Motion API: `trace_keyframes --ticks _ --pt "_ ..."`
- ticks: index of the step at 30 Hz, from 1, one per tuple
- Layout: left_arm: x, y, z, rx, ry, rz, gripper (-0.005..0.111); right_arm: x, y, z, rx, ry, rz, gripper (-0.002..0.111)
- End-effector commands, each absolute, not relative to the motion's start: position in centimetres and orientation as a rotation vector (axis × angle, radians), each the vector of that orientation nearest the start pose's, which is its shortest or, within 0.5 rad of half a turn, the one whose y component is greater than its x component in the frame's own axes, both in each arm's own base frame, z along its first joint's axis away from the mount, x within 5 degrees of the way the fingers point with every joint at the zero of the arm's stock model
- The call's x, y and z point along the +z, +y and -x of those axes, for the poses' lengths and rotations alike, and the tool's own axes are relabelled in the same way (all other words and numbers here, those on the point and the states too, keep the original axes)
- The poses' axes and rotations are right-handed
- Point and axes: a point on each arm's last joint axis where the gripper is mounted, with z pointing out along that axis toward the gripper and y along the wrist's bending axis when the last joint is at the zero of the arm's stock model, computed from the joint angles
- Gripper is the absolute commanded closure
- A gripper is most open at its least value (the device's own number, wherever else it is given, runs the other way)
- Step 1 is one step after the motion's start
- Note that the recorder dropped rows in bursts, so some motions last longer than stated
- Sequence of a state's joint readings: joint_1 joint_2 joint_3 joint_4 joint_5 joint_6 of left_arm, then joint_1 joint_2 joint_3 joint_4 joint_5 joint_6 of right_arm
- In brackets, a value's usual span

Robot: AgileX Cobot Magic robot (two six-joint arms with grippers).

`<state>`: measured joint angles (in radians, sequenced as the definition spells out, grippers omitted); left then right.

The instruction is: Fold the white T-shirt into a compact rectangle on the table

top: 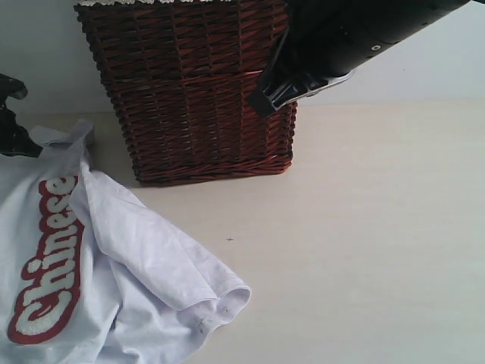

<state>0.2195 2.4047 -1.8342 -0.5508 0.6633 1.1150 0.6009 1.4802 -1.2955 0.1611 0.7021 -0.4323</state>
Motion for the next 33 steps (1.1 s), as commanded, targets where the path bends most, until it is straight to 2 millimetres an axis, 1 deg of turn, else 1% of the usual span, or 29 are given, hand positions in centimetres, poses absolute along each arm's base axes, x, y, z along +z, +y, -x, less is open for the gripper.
trace_keyframes --ticks 1,3,5,8,10,13,18,22,25,30,33 --pt "9.9 5.6 -51.6 -0.028 2.364 -0.757 0.107 33.9 19.3 -26.6 0.257 2.113 1.091 0.108" --pt "9.3 4.6 -52.0 0.013 2.334 -0.794 0.107 33.9 19.3 -26.6 0.257 2.113 1.091 0.108" --pt "8.8 4.0 -52.5 0.066 2.307 -0.784 0.107 33.9 19.3 -26.6 0.257 2.110 1.089 0.108" --pt "9.1 4.2 -53.3 0.180 2.243 -0.727 0.107 33.9 19.3 -26.6 0.257 2.111 1.090 0.108" --pt "9.3 4.4 -53.4 0.218 2.222 -0.725 0.107 33.9 19.3 -26.6 0.257 2.113 1.091 0.108" --pt "9.3 4.3 -53.5 0.240 2.205 -0.778 0.107 33.9 19.3 -26.6 0.257 2.113 1.091 0.108" --pt "9.8 4.3 -53.5 0.232 2.200 -0.738 0.107 33.9 19.3 -26.6 0.257 2.115 1.092 0.108" --pt "10.1 4.3 -53.5 0.224 2.200 -0.752 0.107 33.9 19.3 -26.6 0.257 2.115 1.092 0.108" --pt "11.1 4.3 -53.6 0.235 2.176 -0.721 0.107 33.9 19.3 -26.6 0.257 2.115 1.092 0.108" --pt "14.5 4.4 -53.6 0.241 2.122 -0.678 0.107 33.8 19.2 -26.6 0.257 2.117 1.094 0.108" --pt "16.7 4.7 -53.8 0.261 2.071 -0.547 0.107 33.8 19.2 -26.6 0.257 2.117 1.094 0.108"
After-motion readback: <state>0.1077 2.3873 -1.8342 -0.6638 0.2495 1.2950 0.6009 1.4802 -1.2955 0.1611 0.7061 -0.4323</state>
